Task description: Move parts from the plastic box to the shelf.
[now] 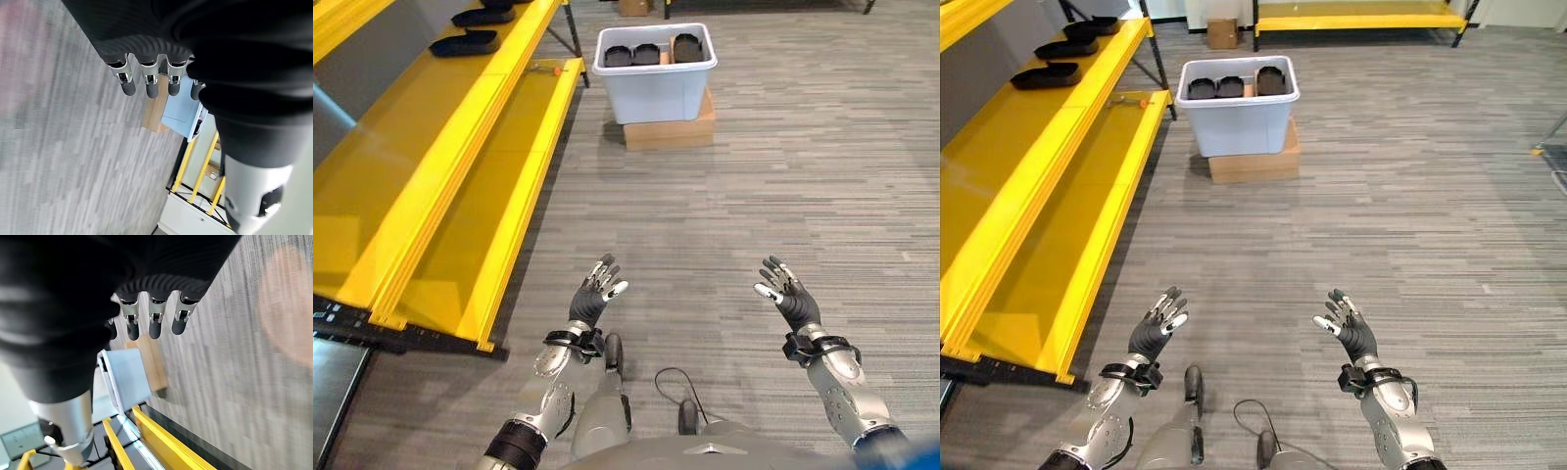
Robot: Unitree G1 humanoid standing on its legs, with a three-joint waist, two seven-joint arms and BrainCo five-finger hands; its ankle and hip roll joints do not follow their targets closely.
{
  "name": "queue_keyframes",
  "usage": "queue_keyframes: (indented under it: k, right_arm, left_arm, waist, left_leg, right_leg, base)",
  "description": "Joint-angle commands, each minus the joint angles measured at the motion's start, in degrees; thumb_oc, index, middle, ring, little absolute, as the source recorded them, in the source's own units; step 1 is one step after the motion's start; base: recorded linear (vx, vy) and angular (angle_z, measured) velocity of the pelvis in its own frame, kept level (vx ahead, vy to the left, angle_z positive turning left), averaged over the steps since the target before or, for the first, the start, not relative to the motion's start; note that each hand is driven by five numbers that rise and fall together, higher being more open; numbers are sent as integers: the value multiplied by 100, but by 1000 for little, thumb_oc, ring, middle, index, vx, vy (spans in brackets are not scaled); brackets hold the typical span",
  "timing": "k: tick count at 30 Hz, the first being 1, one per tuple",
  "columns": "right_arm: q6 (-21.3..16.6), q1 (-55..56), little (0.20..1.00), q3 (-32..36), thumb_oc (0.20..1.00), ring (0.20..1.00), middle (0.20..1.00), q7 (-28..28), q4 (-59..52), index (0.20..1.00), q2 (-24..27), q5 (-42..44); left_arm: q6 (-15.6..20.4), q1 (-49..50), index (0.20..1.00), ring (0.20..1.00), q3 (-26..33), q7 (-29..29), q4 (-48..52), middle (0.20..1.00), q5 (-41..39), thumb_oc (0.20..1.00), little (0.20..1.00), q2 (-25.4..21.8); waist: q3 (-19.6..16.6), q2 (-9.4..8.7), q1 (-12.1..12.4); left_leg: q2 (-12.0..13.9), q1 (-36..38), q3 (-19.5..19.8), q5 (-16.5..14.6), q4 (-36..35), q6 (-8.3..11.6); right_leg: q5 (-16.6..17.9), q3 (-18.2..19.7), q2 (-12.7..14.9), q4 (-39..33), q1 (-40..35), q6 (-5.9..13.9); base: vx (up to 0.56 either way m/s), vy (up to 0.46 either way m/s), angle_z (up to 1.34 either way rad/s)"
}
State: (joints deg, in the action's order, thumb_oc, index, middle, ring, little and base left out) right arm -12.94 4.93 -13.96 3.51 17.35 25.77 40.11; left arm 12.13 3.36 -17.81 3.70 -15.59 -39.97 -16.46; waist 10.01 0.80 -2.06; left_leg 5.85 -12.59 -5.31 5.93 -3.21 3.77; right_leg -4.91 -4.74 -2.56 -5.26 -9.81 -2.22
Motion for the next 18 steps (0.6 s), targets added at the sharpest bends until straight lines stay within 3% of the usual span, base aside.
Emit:
queue_keyframes:
  k: [1, 9, 12, 13, 14, 16, 18]
  right_arm:
    - [-316, -86, 1000, 109, 1000, 1000, 1000, 22, -362, 1000, -129, -53]
    - [-232, -492, 1000, -145, 1000, 1000, 1000, -43, -284, 1000, -318, -83]
    - [-181, -507, 1000, -211, 1000, 1000, 1000, -30, -304, 1000, -381, -84]
    - [-161, -484, 1000, -240, 1000, 1000, 1000, -17, -330, 1000, -399, -105]
    - [-145, -472, 1000, -252, 1000, 1000, 1000, -13, -332, 1000, -417, -122]
    - [-121, -438, 1000, -261, 1000, 1000, 1000, -6, -335, 1000, -454, -140]
    - [-131, -401, 1000, -255, 1000, 1000, 1000, 8, -421, 1000, -424, -106]
  left_arm:
    - [409, -115, 1000, 1000, 180, -52, 497, 1000, -53, 1000, 1000, -184]
    - [487, -299, 1000, 1000, 323, -363, 468, 1000, -37, 1000, 1000, -272]
    - [444, -364, 1000, 1000, 297, -421, 446, 1000, 23, 1000, 1000, -289]
    - [425, -375, 1000, 1000, 254, -407, 457, 1000, 51, 1000, 1000, -321]
    - [423, -368, 1000, 1000, 237, -408, 482, 1000, 57, 1000, 1000, -340]
    - [390, -369, 1000, 1000, 197, -404, 460, 1000, 114, 1000, 1000, -347]
    - [391, -390, 1000, 1000, 168, -376, 444, 1000, 109, 1000, 1000, -345]
  waist:
    - [-348, -264, 183]
    - [-530, -470, 318]
    - [-487, -481, 279]
    - [-390, -410, 209]
    - [-326, -351, 159]
    - [-250, -249, 79]
    - [-117, -136, -53]
  left_leg:
    - [-214, -52, -125, 219, 453, -130]
    - [-537, -210, -294, -448, 1042, -467]
    - [-745, -8, -287, -679, 1050, -672]
    - [-804, 212, -259, -746, 951, -786]
    - [-793, 360, -249, -769, 888, -828]
    - [-767, 622, -226, -834, 762, -857]
    - [-733, 942, -137, -876, 625, -836]
  right_leg:
    - [-127, 33, 723, 421, -11, 607]
    - [29, 39, 1168, 985, 195, 884]
    - [594, 77, 1224, 2044, 633, 1000]
    - [1139, 50, 1212, 2834, 1001, 1041]
    - [1243, 6, 1198, 3170, 1169, 1031]
    - [1149, -128, 1129, 3543, 1467, 994]
    - [740, -189, 932, 3553, 2113, 834]
  base:
    - [320, 208, -20]
    - [172, 141, 3]
    - [180, 190, 9]
    - [143, 207, 9]
    - [156, 199, 5]
    - [192, 134, 19]
    - [236, 73, 9]
